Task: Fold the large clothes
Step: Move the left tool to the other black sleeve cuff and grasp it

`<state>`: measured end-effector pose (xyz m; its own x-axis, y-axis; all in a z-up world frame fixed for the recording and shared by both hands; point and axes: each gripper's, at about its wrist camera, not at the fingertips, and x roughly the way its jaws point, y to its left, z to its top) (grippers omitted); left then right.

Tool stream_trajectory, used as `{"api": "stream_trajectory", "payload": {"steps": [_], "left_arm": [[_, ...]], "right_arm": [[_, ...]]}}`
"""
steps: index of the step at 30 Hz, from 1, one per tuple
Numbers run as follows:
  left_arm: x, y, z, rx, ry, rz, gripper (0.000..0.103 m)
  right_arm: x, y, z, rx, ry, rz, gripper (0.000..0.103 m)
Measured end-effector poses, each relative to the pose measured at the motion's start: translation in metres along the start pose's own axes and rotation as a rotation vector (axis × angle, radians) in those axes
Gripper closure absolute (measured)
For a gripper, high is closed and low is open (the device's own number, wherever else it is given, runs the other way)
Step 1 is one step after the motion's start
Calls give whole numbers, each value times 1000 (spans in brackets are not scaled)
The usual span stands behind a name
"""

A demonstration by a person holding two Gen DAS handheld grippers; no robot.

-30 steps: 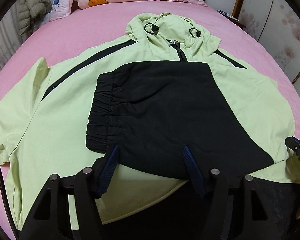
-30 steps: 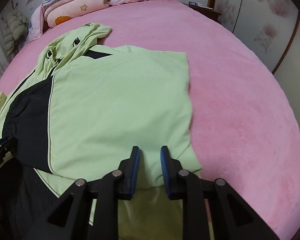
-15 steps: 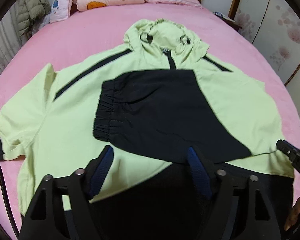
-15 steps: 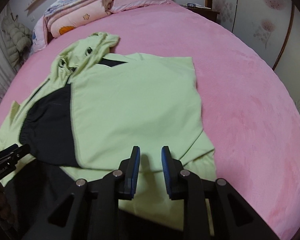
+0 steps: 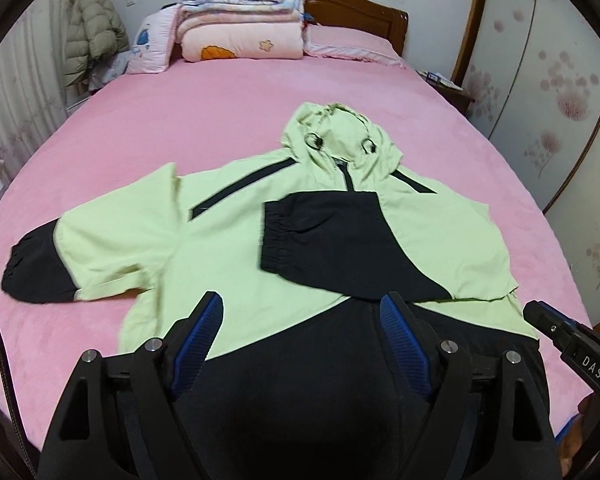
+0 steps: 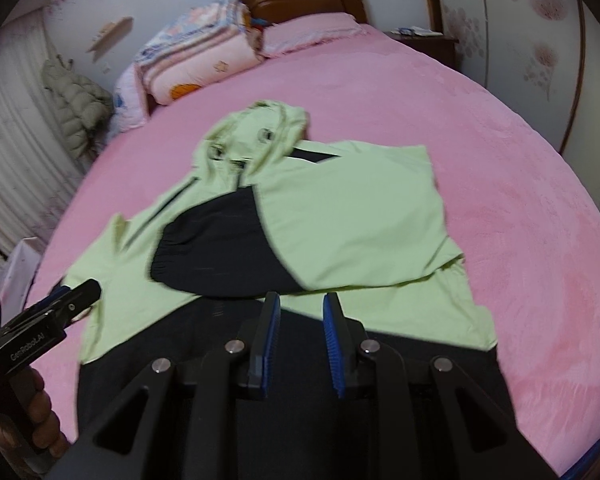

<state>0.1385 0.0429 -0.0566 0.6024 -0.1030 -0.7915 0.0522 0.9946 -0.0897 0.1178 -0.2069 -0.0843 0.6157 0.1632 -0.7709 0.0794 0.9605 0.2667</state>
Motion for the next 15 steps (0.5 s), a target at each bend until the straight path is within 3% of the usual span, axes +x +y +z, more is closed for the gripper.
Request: {"api": "stream_trajectory", "payload": {"steps": [8, 11, 15], "left_arm": [[-61, 70, -19, -78, -52, 39, 20], [-77, 102, -28, -113, -72, 67, 14], [-89, 148, -41, -173, -79, 91, 14]], "right_arm": [[-25, 73, -18, -81, -10, 82, 75], [-31, 103, -22, -114, -14, 110, 71], [-34, 135, -29, -150, -20, 130, 68]]}}
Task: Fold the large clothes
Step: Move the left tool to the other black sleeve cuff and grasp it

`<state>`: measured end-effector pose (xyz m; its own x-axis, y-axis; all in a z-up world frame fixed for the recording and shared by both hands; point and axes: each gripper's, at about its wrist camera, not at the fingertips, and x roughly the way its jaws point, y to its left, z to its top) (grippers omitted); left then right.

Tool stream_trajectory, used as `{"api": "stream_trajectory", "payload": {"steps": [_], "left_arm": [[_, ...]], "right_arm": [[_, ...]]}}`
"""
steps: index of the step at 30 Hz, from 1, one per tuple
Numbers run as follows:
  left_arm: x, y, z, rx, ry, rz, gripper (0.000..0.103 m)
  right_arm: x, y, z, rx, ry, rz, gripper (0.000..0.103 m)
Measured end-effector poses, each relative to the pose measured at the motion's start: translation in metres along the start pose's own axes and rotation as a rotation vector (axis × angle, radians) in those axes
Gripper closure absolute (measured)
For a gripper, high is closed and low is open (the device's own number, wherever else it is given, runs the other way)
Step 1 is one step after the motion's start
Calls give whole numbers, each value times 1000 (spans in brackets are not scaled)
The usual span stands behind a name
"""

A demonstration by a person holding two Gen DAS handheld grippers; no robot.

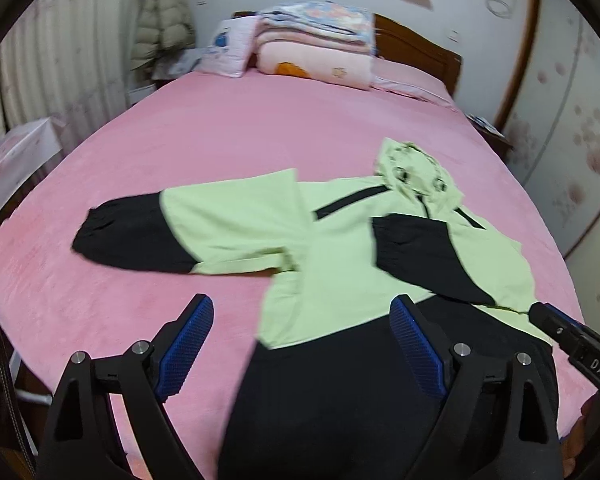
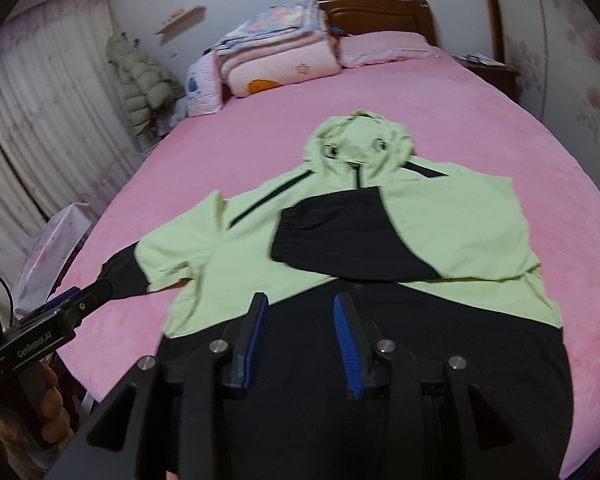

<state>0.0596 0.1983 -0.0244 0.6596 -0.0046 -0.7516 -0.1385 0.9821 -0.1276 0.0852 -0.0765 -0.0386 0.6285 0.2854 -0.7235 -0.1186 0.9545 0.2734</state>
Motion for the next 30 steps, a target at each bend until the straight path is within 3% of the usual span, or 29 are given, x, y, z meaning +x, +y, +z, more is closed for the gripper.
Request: {"api": "stream_trajectory", "payload": {"steps": [12, 22, 30], "left_arm": [[46, 142, -16, -206, 48, 66, 14], [137, 239, -17, -458, 60, -12, 14], [213, 293, -5, -610, 95, -37, 14]], "right_arm": [[53, 97, -1, -87, 62, 22, 68], [124, 152, 3, -173, 123, 37, 68], [177, 170, 9, -209, 149, 33, 68]]}}
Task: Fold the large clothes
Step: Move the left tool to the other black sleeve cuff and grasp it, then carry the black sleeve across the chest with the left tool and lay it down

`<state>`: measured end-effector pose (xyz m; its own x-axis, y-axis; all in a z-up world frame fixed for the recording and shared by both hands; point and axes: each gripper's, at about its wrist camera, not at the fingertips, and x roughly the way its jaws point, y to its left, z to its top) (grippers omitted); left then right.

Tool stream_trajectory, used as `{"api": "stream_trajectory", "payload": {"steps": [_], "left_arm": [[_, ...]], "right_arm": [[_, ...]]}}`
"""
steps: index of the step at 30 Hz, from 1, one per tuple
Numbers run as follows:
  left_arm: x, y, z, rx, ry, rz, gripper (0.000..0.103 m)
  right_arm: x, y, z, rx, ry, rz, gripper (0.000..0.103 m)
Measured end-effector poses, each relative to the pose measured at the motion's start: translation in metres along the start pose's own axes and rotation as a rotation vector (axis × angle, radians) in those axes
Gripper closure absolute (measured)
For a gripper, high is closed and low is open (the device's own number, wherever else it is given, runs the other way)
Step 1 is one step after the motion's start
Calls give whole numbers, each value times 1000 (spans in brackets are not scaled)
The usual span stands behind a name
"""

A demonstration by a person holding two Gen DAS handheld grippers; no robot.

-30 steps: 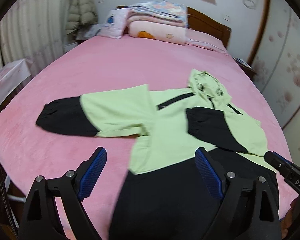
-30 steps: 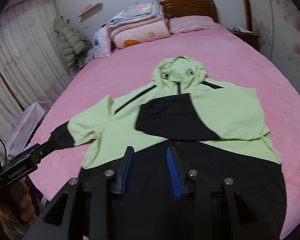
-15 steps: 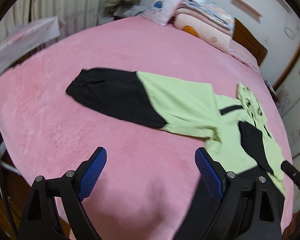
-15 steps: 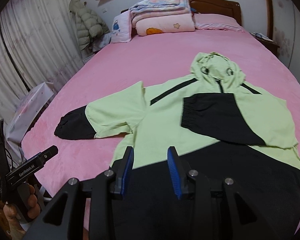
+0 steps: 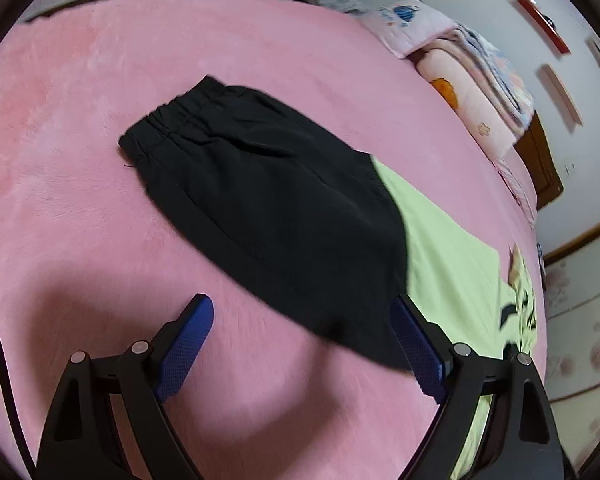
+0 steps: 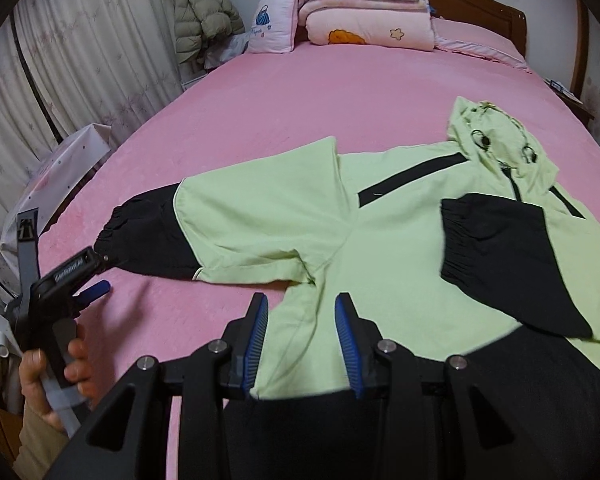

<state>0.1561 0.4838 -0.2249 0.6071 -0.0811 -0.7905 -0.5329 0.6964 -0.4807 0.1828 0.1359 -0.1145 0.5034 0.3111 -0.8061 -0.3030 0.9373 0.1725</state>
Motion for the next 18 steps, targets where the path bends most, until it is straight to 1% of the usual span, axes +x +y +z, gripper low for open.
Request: {"api": "stream_trajectory", "payload": {"steps": [2, 8, 9, 10, 11, 12, 13, 14, 15, 18], "left_arm": [[13, 4, 8, -13, 6, 3, 14], [40, 5, 28, -9, -25, 41, 14], [42, 3, 29, -2, -33, 55, 17], [45, -2, 31, 19, -45, 88, 33], [47, -6, 33, 46, -53, 121, 63], [50, -9, 34, 69, -53, 141, 77], [53, -14, 36, 93, -45, 133, 95], [52, -18, 36, 97, -51, 122, 97], [50, -24, 36, 106, -70, 132, 98], [30, -59, 29, 219, -167, 166, 99]], "right_arm": [[12, 2, 6, -4, 2, -4, 68], [45, 10, 23, -17, 0, -5, 68], [51, 11, 26, -18, 3, -4, 68], [54, 12, 27, -19, 5, -4, 68], [58, 12, 28, -18, 7, -3, 68], [62, 12, 29, -16, 8, -1, 68], [64, 13, 30, -14, 6, -1, 68], [66, 12, 30, -14, 5, -4, 68], [67, 12, 30, -16, 4, -10, 68], [70, 7, 30, -11, 4, -24, 68]]}}
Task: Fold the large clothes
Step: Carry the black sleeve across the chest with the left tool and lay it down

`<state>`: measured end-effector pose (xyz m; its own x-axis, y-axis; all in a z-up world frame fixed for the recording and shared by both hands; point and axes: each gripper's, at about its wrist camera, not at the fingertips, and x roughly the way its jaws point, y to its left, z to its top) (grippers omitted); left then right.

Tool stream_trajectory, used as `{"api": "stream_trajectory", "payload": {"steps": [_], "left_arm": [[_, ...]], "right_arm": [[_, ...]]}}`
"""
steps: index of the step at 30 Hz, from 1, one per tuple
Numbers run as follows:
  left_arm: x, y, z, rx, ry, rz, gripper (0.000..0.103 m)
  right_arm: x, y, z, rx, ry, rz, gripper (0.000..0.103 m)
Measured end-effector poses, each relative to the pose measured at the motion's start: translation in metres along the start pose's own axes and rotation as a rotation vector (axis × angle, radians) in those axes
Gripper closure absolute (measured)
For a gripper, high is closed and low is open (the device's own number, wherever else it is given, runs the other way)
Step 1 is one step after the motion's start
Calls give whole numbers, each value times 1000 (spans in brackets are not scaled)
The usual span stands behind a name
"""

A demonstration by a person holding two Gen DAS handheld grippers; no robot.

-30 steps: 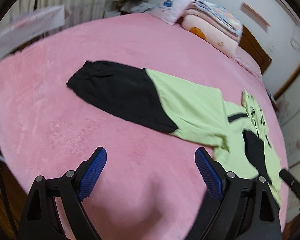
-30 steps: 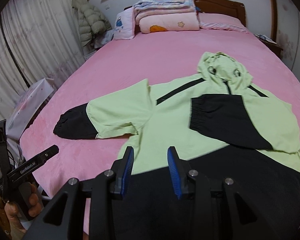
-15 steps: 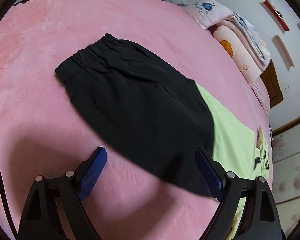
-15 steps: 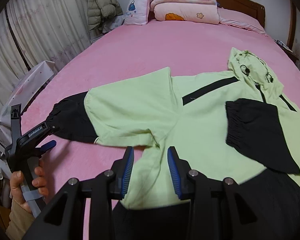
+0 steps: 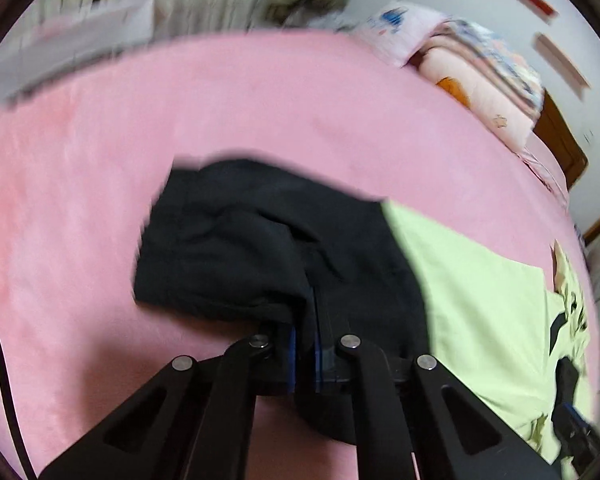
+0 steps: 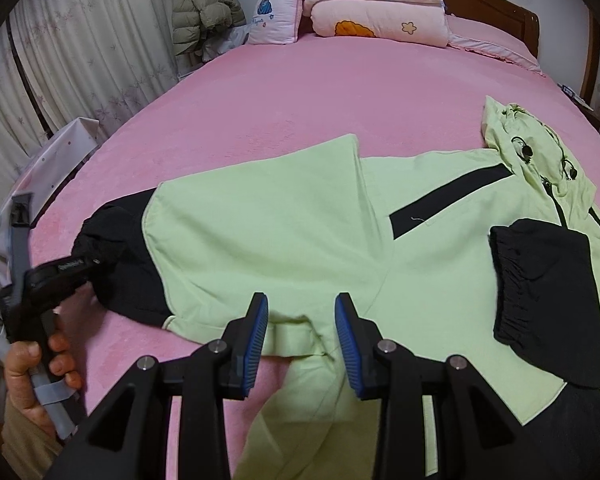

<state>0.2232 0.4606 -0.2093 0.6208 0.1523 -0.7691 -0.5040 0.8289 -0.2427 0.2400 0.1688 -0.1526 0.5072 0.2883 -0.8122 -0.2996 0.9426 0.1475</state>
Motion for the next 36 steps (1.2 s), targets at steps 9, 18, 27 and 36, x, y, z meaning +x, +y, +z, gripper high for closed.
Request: {"api": "stream_trajectory", "payload": {"steps": [9, 18, 27, 36], "left_arm": [[-96, -128, -3, 319, -217, -97, 99], [-126, -278, -67, 580, -180, -257, 99], [-51, -385, -190, 820, 141, -235, 74], [-80, -350, -180, 718, 166, -339, 25]], "right_arm": [[-22, -35, -2, 67, -27, -16, 68], [-77, -110, -25, 168, -85, -86, 68], [-108, -223, -81, 345, -55, -207, 68], [-114, -255, -99, 411, -45, -164, 68]]}}
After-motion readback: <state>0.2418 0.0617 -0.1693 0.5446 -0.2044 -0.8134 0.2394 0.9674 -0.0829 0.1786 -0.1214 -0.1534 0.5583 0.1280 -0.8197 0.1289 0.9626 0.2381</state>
